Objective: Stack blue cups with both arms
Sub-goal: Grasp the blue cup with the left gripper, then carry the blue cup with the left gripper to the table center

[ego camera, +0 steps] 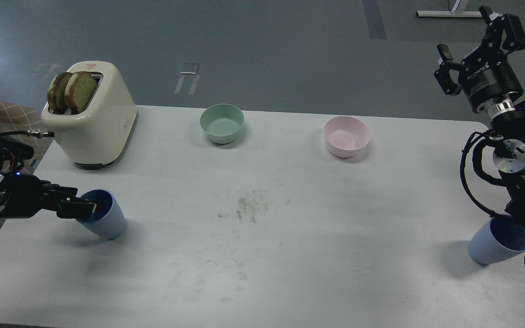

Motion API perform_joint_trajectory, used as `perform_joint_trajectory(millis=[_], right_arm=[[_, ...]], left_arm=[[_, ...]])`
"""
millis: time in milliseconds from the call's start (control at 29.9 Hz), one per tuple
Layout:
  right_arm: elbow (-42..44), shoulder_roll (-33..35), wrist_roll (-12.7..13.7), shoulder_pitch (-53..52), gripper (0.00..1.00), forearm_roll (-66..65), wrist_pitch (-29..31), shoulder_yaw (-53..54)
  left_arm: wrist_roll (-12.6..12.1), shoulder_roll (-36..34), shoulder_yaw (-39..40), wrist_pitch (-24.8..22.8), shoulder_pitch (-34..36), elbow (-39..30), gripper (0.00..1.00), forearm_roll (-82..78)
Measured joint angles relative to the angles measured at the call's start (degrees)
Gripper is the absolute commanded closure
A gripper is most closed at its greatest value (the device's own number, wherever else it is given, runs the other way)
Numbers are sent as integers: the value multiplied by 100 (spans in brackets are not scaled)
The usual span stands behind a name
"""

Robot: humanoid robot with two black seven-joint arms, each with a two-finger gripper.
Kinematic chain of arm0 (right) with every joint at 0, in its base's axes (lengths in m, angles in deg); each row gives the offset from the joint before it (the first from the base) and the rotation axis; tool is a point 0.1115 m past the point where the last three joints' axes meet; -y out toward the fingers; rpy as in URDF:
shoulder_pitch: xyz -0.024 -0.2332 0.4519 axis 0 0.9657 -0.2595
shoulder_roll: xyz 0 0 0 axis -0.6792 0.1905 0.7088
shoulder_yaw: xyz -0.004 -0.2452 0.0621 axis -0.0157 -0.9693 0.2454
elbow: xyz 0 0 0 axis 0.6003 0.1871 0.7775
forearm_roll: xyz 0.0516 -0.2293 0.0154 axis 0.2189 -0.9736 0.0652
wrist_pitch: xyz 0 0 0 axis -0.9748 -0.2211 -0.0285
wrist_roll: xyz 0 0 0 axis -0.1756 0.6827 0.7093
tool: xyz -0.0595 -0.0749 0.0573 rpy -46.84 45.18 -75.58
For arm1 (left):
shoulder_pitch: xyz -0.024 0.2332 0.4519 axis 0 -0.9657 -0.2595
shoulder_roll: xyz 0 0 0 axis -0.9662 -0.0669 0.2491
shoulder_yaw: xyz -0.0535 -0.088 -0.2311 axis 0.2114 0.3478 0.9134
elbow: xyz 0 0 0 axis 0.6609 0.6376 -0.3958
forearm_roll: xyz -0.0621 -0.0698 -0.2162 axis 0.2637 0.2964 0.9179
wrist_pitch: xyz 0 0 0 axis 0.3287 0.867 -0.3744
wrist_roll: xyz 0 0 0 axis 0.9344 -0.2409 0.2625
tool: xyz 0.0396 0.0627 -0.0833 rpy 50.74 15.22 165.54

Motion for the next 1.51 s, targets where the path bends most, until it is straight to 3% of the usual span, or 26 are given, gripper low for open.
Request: perform_joint_trajectory(millis=[33,67,100,669,970,1204,1506], right_arm=[[0,5,0,1,0,0,0,1],[0,8,0,1,0,0,0,1],[0,9,0,1,0,0,0,1],[-2,8,0,13,0,-2,0,16],[-265,296,0,-421,0,-17,0,1],[-291,421,0,-1164,0,-44,0,-440],[-258,383,0,-1921,0,-45,1,-979]], left_arm=[[0,15,0,0,-23,15,88,-11],[0,27,0,0,-38,22,99,-26],[0,33,0,0,-45,26,100,-49],[0,-151,121,62,133,-269,100,-308],[0,-160,132,-11,1368,-1127,100,-591],[2,1025,102,-656,2551,-1230,100,-804],[1,2886,52,-718,2953,-906,100,-1393]])
